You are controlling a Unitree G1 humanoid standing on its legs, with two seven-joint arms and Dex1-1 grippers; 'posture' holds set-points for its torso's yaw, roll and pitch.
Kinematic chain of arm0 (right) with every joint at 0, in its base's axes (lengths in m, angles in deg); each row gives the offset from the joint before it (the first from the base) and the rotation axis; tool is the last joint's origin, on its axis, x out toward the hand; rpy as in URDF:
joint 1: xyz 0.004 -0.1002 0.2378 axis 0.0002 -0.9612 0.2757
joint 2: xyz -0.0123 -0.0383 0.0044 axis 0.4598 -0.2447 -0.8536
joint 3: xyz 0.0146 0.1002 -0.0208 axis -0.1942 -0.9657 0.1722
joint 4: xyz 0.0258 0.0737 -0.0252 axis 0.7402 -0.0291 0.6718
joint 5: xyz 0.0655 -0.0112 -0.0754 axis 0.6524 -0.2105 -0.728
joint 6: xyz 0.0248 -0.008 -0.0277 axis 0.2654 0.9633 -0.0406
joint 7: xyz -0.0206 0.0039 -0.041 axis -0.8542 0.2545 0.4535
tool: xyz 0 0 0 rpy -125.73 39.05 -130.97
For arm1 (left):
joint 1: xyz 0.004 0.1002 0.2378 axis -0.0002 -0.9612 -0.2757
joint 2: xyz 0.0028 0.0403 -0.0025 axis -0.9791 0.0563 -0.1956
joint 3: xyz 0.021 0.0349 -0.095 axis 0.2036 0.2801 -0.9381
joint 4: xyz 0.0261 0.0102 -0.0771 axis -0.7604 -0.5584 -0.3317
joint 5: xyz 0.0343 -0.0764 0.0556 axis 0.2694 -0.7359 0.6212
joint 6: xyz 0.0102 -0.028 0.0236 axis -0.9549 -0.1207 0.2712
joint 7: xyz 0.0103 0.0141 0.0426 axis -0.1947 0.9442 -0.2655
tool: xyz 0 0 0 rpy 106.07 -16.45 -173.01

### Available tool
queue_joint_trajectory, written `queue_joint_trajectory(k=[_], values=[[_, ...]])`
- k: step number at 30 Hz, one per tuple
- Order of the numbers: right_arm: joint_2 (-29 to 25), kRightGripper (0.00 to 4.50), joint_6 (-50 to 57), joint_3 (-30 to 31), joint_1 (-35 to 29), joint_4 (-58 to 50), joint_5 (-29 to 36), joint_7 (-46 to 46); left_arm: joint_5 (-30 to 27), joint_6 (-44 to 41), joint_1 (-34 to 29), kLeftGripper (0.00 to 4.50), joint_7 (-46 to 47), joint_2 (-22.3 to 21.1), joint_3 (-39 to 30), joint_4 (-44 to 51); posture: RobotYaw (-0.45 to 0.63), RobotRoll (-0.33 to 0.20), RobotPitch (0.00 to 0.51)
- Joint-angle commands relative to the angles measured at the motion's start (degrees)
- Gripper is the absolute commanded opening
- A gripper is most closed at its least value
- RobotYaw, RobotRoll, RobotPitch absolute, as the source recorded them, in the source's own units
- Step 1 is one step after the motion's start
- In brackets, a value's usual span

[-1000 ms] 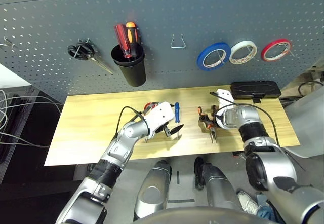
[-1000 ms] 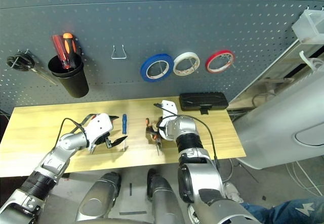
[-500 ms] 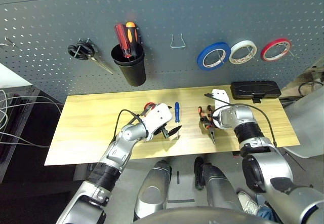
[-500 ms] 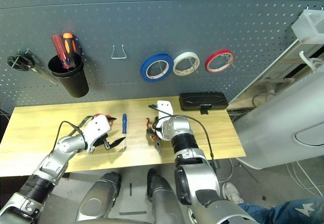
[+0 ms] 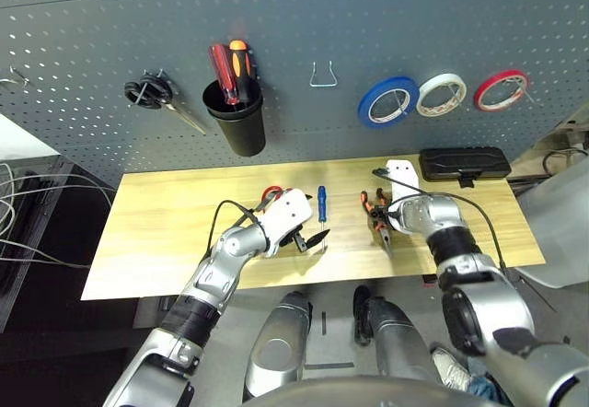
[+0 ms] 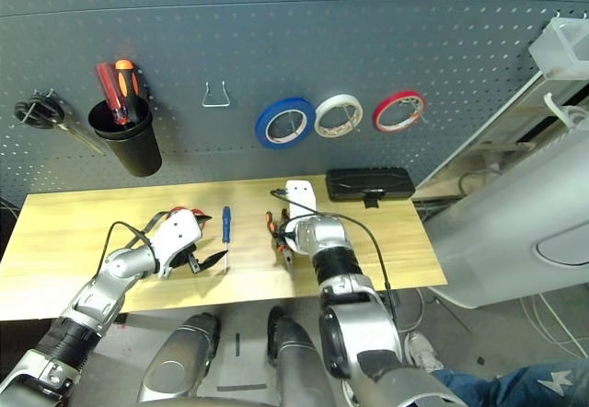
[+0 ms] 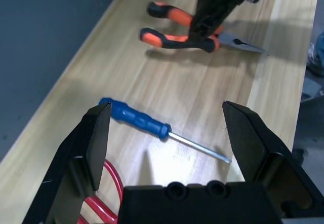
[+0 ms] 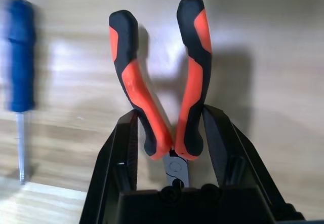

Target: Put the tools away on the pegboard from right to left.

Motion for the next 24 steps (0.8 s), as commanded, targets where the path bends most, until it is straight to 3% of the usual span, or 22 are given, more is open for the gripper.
queue_joint_trajectory(k=[1,4,10,14,21,24], values=[[-5.0,2.11,-8.8,6.3,-4.3,-11.8,-2.7,-6.7,-3.5,5.0,-2.0,4.50,-0.8,0.6,-1.5,4.4,0.22,0.000,0.187],[-7.7,1.98,-17.0,7.9,-7.6,-18.0,-3.3,-10.1,-7.4,7.7,-3.1,4.50,-0.7,1.7,-3.6,8.0,0.21,0.000,0.189],[-8.6,0.02,-28.6,6.4,-10.4,-22.4,-2.5,-12.8,-10.0,9.6,-3.4,4.50,0.4,2.2,-6.1,12.7,0.20,0.000,0.198],[-7.4,0.02,-30.7,5.6,-9.2,-23.6,-1.5,-13.4,-10.3,9.8,-2.0,4.50,2.4,2.7,-8.0,13.2,0.20,0.000,0.197],[-6.1,0.02,-23.2,5.2,-6.0,-16.5,-2.4,-12.3,-9.3,6.8,-1.3,4.50,1.8,2.5,-6.7,9.5,0.20,0.000,0.193],[-5.7,0.56,-21.0,5.9,-3.1,-10.1,-4.0,-11.5,-6.9,4.7,-1.8,4.50,1.7,2.0,-4.9,6.8,0.19,0.000,0.194]])
